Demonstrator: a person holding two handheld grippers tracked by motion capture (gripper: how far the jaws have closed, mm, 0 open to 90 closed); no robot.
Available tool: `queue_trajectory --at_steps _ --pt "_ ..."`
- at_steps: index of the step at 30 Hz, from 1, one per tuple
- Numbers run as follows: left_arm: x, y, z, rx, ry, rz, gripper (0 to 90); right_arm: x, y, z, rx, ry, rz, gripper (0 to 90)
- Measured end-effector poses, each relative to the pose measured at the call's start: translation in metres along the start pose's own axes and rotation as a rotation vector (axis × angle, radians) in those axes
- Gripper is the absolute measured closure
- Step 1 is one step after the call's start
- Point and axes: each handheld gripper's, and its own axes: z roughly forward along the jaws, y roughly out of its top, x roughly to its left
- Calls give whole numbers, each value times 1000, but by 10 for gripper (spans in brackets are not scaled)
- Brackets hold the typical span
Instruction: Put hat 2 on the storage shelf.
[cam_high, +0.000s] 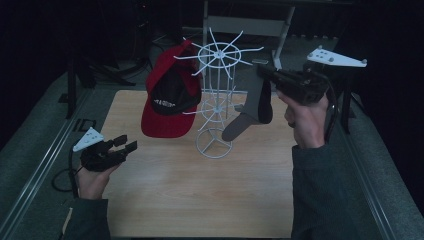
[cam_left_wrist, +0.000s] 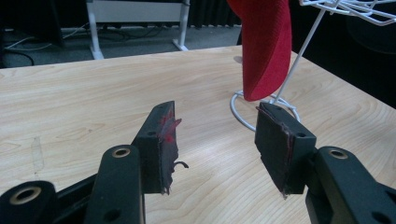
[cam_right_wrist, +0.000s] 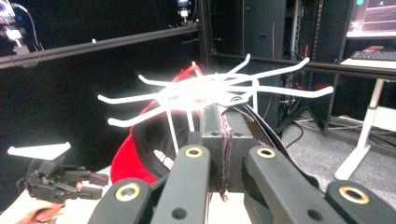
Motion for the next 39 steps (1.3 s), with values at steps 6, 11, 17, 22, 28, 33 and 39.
queue_trajectory --at_steps 6,11,17,22,28,33,39 --pt "1 0 0 0 0 -1 491 0 -2 6 10 5 1 893" --pt "0 0 0 0 -1 -2 491 1 -2 8 18 8 -3 883" --pt "1 0 1 3 -1 -1 491 2 -2 9 22 11 -6 855" --pt "0 0 2 6 -2 0 490 3 -2 11 25 12 -2 828" --pt "1 -1 1 3 -2 -3 490 3 -5 18 40 14 4 824" --pt "1 -1 1 1 -1 -4 490 4 -8 24 59 5 1 809" --pt "2 -1 0 3 0 -5 488 1 -13 22 52 6 6 712"
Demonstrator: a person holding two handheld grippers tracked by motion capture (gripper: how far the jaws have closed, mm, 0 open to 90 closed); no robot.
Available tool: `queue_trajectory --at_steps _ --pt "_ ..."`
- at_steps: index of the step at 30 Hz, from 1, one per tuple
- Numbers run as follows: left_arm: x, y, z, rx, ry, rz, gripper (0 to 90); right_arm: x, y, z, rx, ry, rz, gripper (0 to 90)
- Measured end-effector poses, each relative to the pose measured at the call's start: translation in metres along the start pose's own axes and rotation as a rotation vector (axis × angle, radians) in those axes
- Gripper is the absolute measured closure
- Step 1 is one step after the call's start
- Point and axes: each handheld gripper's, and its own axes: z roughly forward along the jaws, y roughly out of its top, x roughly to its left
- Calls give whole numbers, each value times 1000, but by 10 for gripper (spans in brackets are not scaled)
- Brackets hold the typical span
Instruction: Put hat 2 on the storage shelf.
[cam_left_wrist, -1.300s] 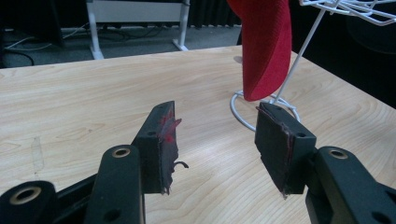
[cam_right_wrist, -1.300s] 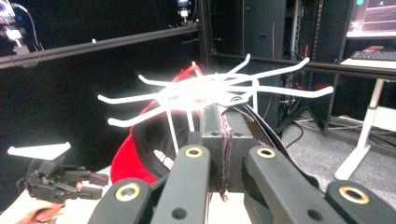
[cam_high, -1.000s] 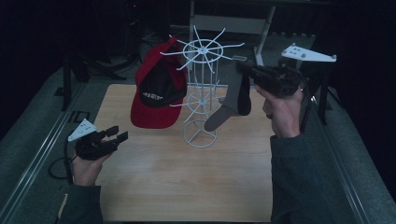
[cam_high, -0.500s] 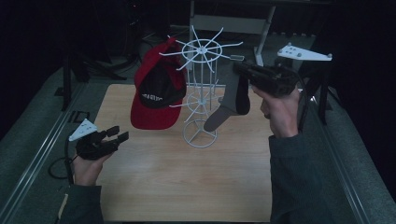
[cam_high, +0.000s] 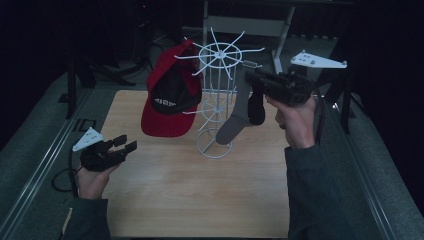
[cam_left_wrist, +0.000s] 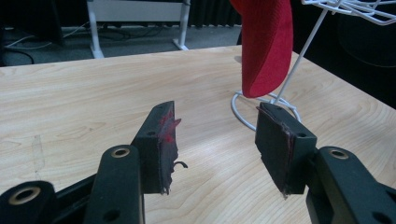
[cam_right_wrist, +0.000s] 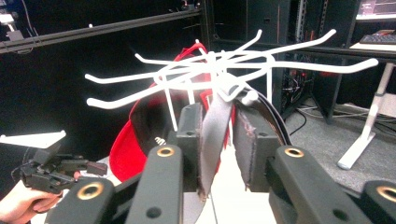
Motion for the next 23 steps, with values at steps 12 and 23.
queue_trajectory --at_steps 12,23 --pt "0 0 0 -2 0 0 485 1 -4 -8 -15 -27 6 590" --pt "0 0 0 -3 0 -1 483 1 -5 -8 -16 -25 31 561"
